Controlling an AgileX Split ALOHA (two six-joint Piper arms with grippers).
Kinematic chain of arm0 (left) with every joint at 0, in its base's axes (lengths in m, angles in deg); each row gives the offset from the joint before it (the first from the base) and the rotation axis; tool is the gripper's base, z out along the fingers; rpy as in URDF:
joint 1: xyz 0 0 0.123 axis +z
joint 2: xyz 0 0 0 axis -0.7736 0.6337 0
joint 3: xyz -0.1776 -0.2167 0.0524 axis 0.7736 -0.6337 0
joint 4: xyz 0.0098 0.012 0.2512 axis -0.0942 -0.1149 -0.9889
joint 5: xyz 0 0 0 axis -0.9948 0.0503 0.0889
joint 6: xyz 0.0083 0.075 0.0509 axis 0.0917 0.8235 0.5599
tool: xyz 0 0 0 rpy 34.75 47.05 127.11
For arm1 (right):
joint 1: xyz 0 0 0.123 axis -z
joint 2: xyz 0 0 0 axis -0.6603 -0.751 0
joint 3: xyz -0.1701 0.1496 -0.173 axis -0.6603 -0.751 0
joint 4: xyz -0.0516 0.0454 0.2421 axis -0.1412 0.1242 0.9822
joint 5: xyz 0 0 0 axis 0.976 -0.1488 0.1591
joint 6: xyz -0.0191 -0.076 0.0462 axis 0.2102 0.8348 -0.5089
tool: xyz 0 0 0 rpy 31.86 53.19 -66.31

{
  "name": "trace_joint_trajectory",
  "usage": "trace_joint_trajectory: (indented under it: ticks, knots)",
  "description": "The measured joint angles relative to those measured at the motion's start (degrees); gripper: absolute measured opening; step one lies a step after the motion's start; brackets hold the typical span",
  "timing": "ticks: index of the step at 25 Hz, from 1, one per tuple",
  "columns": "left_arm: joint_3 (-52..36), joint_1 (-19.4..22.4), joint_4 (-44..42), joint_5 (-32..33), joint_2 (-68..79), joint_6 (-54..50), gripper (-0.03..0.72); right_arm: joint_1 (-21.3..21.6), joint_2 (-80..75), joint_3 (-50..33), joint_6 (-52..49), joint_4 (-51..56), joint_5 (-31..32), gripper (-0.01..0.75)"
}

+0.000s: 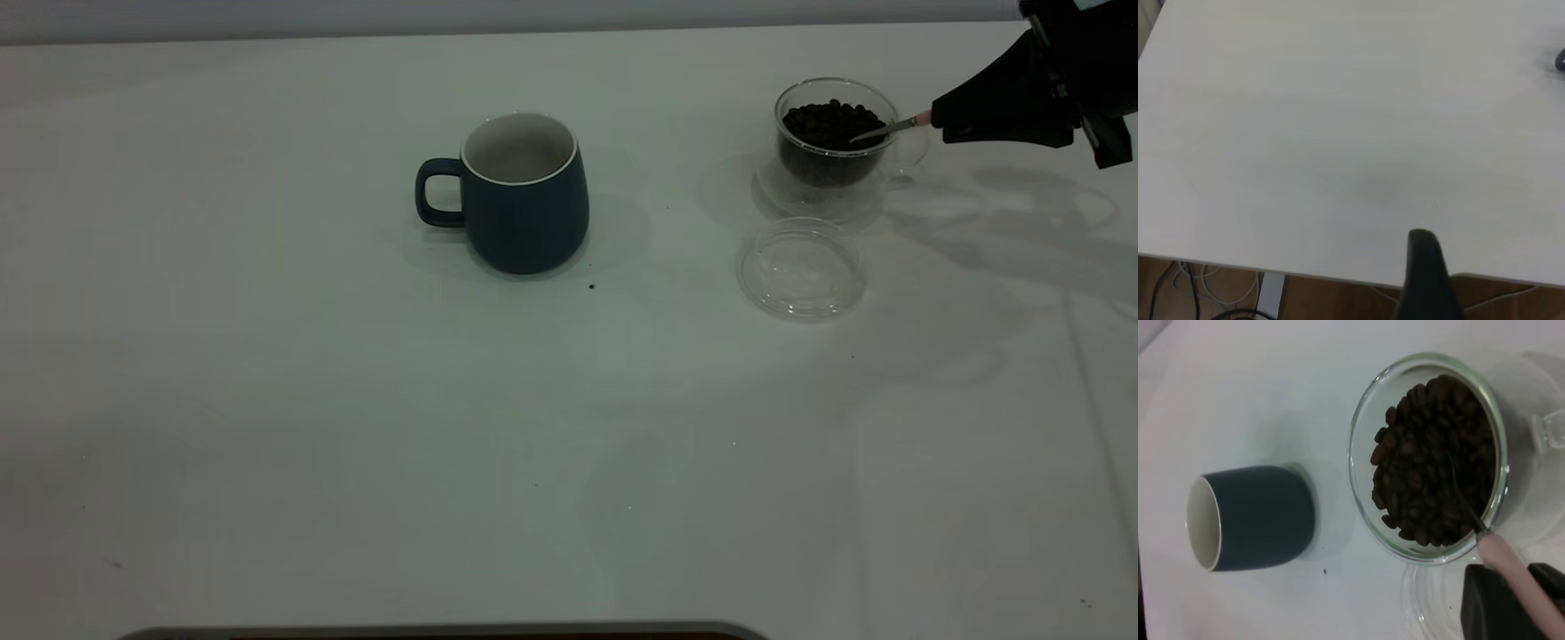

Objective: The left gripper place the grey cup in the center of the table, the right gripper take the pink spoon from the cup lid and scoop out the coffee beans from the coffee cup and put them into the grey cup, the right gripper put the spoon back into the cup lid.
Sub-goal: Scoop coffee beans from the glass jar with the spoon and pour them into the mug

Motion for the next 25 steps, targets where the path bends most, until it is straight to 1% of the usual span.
trace_joint_trajectory:
  ticks: [6, 10, 18, 25]
  knots:
    - [0.00, 0.00, 0.00, 0.00, 0.00, 0.00, 0.569, 1.37, 0.00, 0.00, -2.05, 0.06, 1.06, 0.097]
    - [0.00, 0.00, 0.00, 0.00, 0.00, 0.00, 0.569, 2.83, 0.00, 0.00, -3.24, 0.32, 3.00, 0.097]
    - [0.00, 0.00, 0.00, 0.00, 0.00, 0.00, 0.569, 4.23, 0.00, 0.00, -4.87, 0.75, 5.71, 0.097]
    - [0.00, 0.00, 0.00, 0.00, 0.00, 0.00, 0.569, 7.02, 0.00, 0.00, -6.71, 1.08, 8.59, 0.097]
